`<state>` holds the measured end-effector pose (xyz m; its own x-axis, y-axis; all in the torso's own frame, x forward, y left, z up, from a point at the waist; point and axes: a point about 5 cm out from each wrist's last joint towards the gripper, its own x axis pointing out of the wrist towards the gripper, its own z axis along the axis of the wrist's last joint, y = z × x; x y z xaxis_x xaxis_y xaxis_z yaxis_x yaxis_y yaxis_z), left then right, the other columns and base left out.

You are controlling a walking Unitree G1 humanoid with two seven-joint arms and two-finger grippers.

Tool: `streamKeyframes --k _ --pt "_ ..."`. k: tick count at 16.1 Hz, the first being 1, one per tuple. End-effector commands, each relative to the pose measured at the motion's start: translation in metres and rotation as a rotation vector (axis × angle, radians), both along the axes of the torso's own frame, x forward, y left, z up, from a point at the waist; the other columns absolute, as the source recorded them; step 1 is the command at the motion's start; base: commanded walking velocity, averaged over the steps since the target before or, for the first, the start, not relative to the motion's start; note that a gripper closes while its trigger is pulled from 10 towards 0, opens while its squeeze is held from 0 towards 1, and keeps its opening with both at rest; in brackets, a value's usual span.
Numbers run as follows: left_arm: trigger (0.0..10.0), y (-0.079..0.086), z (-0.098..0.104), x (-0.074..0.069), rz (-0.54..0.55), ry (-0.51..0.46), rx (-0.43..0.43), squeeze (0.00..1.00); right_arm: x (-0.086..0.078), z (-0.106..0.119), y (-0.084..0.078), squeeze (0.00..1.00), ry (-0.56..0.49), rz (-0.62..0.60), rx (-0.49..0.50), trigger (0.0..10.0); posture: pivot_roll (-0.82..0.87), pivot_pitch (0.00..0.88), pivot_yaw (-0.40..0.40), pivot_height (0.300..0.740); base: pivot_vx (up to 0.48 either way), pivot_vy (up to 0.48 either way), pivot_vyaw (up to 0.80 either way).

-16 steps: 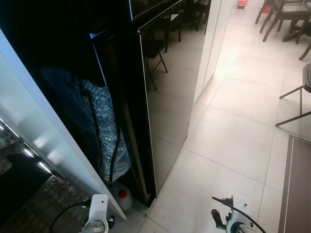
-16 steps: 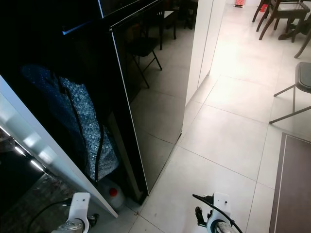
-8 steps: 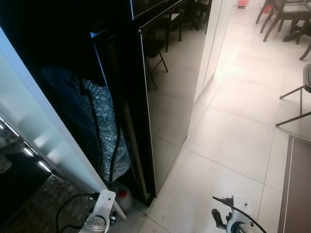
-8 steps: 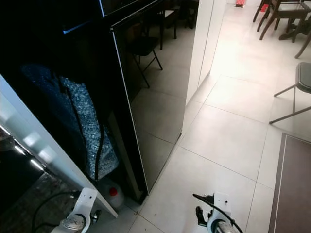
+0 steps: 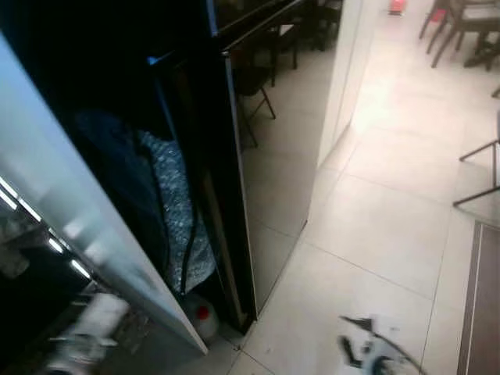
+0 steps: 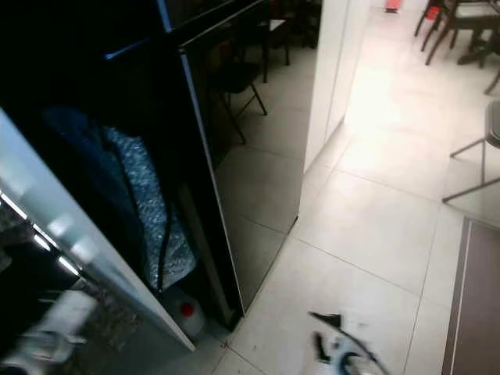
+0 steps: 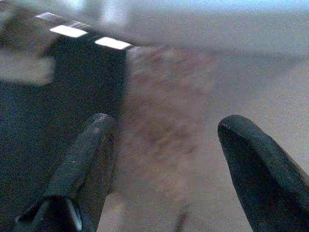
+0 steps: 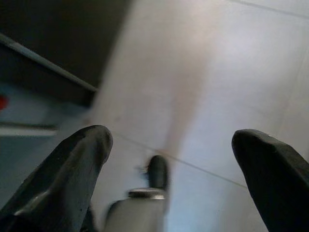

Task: Restocking fridge

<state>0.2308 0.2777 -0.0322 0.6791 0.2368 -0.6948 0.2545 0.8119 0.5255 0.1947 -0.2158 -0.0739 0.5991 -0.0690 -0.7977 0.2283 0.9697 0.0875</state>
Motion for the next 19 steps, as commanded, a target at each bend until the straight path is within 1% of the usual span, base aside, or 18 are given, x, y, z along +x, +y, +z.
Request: streamKeyframes --k 1,2,3,5,6,7,8,9,11,12,13,14,16,17,18,19 --pt "10.0 0.000 0.007 0.010 -0.053 -0.022 0.020 0.00 -0.003 0.000 -0.007 0.00 0.006 -0.013 -0.016 10.0 -0.10 0.000 0.061 0.740 0.000 0.000 0.00" --pt "10.0 -0.003 0.009 0.013 -0.069 -0.034 0.018 0.00 -0.003 0.000 -0.007 0.00 0.005 -0.014 -0.016 10.0 -0.10 0.000 0.062 0.740 0.000 0.000 0.00" --pt "10.0 -0.009 0.014 0.023 -0.060 -0.068 -0.003 0.00 -0.003 0.000 -0.006 0.00 0.002 -0.017 -0.013 10.0 -0.11 0.000 0.063 0.740 0.000 0.000 0.00" --pt "10.0 -0.010 0.013 0.024 -0.065 -0.032 0.008 0.00 -0.003 0.000 -0.006 0.00 0.004 -0.016 -0.015 10.0 -0.10 0.000 0.064 0.740 0.000 0.000 0.00" --pt "10.0 -0.008 0.004 0.013 -0.070 0.068 0.048 0.00 -0.004 0.000 -0.006 0.00 0.005 -0.017 -0.015 10.0 -0.10 0.000 0.070 0.740 0.000 0.000 0.00" --pt "10.0 -0.003 -0.001 0.003 -0.023 0.100 0.047 0.00 -0.004 -0.001 -0.006 0.00 0.004 -0.018 -0.015 10.0 -0.11 0.000 0.071 0.740 0.000 0.000 0.00" --pt "10.0 0.003 -0.012 -0.016 0.042 0.153 0.048 0.00 -0.004 -0.001 -0.006 0.00 0.003 -0.021 -0.013 10.0 -0.10 0.000 0.071 0.740 0.000 0.000 0.00" --pt "10.0 0.005 -0.018 -0.029 0.065 0.194 0.053 0.00 -0.004 -0.001 -0.006 0.00 0.004 -0.020 -0.012 10.0 -0.10 0.000 0.070 0.740 0.000 0.000 0.00" --pt "10.0 0.007 -0.031 -0.054 0.058 0.288 0.089 0.00 -0.004 -0.001 -0.005 0.00 0.005 -0.022 -0.010 10.0 -0.11 0.000 0.071 0.740 0.000 0.000 0.00" --pt "10.0 0.010 -0.033 -0.060 0.087 0.302 0.091 0.00 -0.004 -0.001 -0.005 0.00 0.004 -0.022 -0.009 10.0 -0.11 0.000 0.071 0.740 0.000 0.000 0.00" --pt "10.0 0.016 -0.034 -0.067 0.148 0.307 0.084 0.00 -0.004 -0.001 -0.005 0.00 0.003 -0.022 -0.009 10.0 -0.11 0.000 0.071 0.740 0.000 0.000 0.00" --pt "10.0 0.018 -0.035 -0.072 0.187 0.310 0.064 0.00 -0.004 -0.001 -0.005 0.00 0.004 -0.019 -0.010 10.0 -0.10 0.000 0.071 0.740 0.000 0.000 0.00" --pt "10.0 0.018 -0.036 -0.075 0.184 0.324 0.063 0.00 -0.003 -0.001 -0.005 0.00 0.005 -0.020 -0.009 10.0 -0.11 0.000 0.070 0.740 0.000 0.000 0.00" --pt "10.0 0.017 -0.040 -0.082 0.183 0.354 0.048 0.00 -0.003 -0.001 -0.005 0.00 0.005 -0.017 -0.007 10.0 -0.10 0.000 0.069 0.740 0.000 0.000 0.00" --pt "10.0 0.016 -0.041 -0.084 0.209 0.354 0.029 0.00 -0.003 -0.001 -0.005 0.00 0.005 -0.017 -0.007 10.0 -0.10 0.000 0.069 0.740 0.000 0.000 0.00" --pt "10.0 0.013 -0.044 -0.089 0.332 0.322 -0.055 0.00 -0.003 -0.001 -0.005 0.00 0.006 -0.017 -0.007 10.0 -0.10 0.000 0.069 0.740 0.000 0.000 0.00"
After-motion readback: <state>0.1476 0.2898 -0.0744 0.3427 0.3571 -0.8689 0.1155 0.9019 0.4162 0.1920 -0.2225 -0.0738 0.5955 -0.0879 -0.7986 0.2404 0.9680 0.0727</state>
